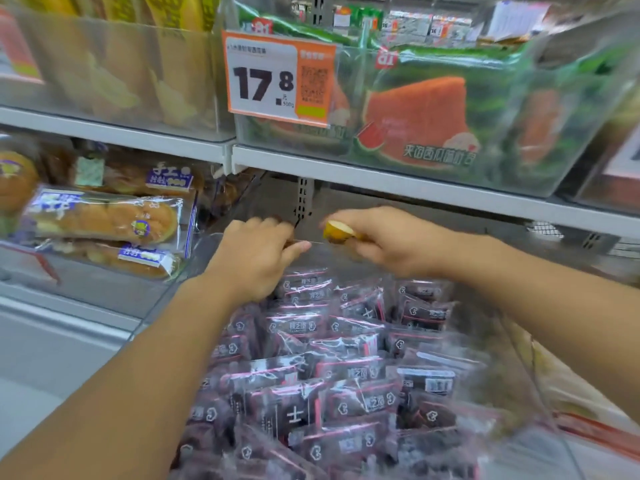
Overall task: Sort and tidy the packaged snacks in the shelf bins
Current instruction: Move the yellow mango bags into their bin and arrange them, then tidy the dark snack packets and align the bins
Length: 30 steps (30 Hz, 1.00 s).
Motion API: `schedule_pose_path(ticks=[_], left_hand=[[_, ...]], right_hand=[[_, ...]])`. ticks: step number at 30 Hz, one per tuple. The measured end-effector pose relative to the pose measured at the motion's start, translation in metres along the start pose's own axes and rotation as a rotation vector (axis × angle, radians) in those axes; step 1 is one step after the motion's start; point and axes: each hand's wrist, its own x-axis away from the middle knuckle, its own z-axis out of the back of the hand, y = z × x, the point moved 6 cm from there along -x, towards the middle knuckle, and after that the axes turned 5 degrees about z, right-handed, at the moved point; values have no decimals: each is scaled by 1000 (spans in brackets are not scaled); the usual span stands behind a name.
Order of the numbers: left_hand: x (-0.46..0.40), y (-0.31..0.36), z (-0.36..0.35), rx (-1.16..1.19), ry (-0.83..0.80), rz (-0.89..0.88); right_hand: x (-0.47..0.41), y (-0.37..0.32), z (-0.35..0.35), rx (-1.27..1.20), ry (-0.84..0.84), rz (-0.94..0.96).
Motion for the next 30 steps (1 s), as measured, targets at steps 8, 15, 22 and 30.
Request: schedule_pose_path(ticks=[8, 15, 22, 30], left_hand=[[-12, 0, -10, -55, -93, 119], [-68, 10, -24, 27, -241, 184], [-48, 32, -12, 157, -447, 196], [65, 74, 43, 382, -455, 85]], right_hand=[[68, -35, -9, 343, 253, 196], [42, 24, -22, 280, -85, -224], [35, 46, -22, 30, -95, -373], [89, -29, 20, 217, 242, -225]])
